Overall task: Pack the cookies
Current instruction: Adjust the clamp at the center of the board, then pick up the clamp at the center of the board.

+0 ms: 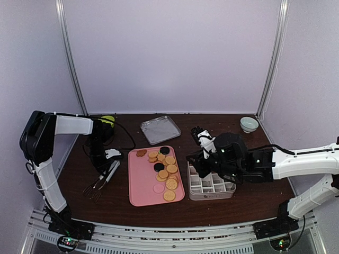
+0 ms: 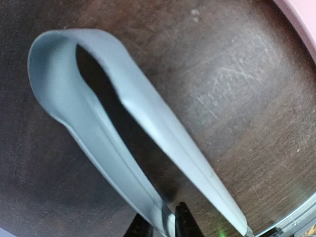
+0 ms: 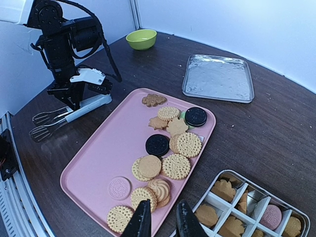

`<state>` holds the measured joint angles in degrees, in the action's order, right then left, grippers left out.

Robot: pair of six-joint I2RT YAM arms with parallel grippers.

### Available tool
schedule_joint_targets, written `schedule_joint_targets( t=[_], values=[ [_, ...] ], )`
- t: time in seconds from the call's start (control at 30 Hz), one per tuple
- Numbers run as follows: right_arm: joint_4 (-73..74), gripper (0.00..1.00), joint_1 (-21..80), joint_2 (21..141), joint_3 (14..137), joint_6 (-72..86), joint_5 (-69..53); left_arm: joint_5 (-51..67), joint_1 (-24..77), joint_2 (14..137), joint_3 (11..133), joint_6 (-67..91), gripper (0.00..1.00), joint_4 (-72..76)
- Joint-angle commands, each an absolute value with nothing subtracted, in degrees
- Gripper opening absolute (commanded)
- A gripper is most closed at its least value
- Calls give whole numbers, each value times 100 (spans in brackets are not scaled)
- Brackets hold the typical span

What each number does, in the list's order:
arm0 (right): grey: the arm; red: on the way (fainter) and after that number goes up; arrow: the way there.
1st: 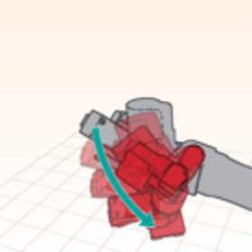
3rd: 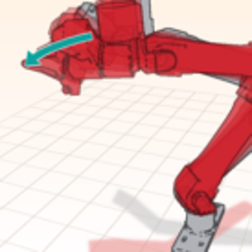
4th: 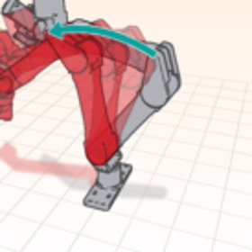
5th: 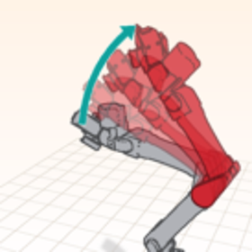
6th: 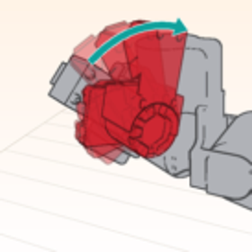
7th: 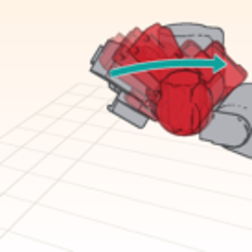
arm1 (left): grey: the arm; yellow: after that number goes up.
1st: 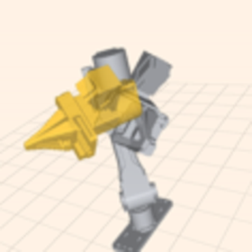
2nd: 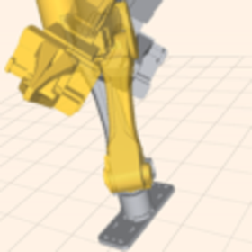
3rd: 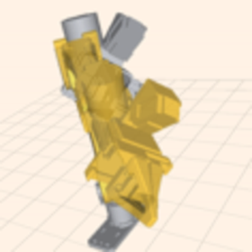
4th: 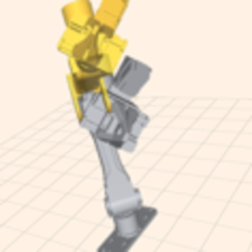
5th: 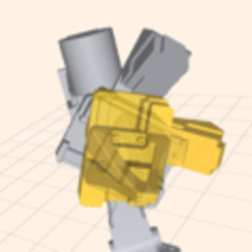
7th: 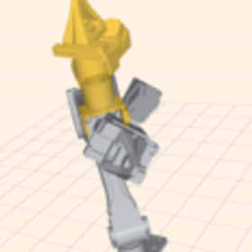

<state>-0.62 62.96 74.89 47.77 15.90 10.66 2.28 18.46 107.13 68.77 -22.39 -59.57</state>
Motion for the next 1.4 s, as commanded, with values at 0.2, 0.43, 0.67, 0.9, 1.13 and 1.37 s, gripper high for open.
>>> schedule_joint_targets(
  t=[0.2, 0.43, 0.67, 0.9, 1.13, 1.37],
  values=[
    [-66, 19, 6259, 7533, 4945, 1669, 1222, 172, 1877, 11059, 7512, -2752, 11, -5570],
    [-108, 19, 6259, 7435, 4815, 1710, 1272, -439, 1883, 10801, 7485, -2984, 41, -5586],
    [-194, 19, 6258, 7529, 4829, 1705, 1200, -93, 1540, 10060, 6741, -3491, 54, -6014],
    [-196, 19, 6251, 7553, 4888, 1690, 1150, -12, 1342, 10196, 6517, -3595, 47, -5735],
    [-168, 18, 6241, 7374, 4838, 1746, 1160, -115, 1236, 10362, 6424, -3551, 21, -5303],
    [-378, 19, 6110, 7275, 4853, 1900, 799, 271, 1239, 10051, 6815, -3548, 0, -5814]
  ],
)
